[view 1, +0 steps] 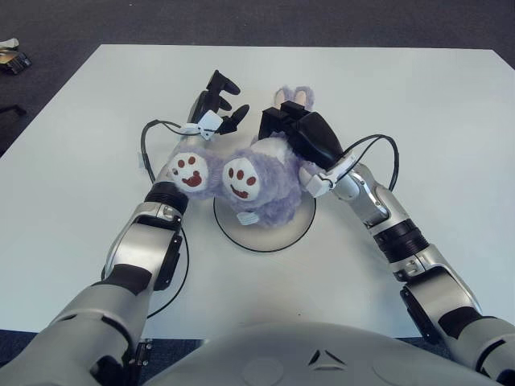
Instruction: Put the doll into the plate.
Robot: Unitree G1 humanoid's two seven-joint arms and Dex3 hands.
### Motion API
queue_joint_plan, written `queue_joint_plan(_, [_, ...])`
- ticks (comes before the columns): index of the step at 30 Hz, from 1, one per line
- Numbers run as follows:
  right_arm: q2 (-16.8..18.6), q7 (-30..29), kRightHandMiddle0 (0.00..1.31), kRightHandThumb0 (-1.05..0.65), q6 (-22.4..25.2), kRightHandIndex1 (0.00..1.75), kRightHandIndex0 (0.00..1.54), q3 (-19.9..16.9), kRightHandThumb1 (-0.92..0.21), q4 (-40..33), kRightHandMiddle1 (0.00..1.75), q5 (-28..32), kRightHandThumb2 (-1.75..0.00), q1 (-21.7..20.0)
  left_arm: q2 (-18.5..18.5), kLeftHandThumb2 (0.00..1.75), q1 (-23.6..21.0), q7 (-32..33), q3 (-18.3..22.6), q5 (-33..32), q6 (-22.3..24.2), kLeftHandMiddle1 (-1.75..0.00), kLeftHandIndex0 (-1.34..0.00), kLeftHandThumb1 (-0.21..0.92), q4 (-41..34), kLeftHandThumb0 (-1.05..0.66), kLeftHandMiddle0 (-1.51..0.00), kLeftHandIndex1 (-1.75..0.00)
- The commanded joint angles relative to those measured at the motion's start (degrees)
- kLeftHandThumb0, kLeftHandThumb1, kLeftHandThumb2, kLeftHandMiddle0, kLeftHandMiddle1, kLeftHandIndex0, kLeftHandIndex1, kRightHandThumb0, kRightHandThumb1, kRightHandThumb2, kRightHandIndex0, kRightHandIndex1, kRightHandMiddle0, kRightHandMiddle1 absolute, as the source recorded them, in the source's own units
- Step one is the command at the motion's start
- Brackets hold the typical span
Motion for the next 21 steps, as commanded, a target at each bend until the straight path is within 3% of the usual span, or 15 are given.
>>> queue_joint_plan(1, [0.8,-1.21,0.58,0.0,-1.72,1.67,0.75,-0.03,-0.11,1.08,1.75,0.56,-1.53,-1.79,-0.06,0.61,-0.29,0.65,0.15,0.13,0.0,-1.58,-0.06,0.84,0.87,-0.01,-0.36,-1.75])
queue_joint_plan(21, [2.29,2.91,0.51,0.0,0.68,1.64,0.74,-1.69,-0.17,-3.13,1.75,3.28,-1.46,-2.7,-0.7,0.87,-2.7,1.27,0.14,0.03,-1.68,-1.65,-0.11,0.68,6.85,0.0,-0.43,-1.75])
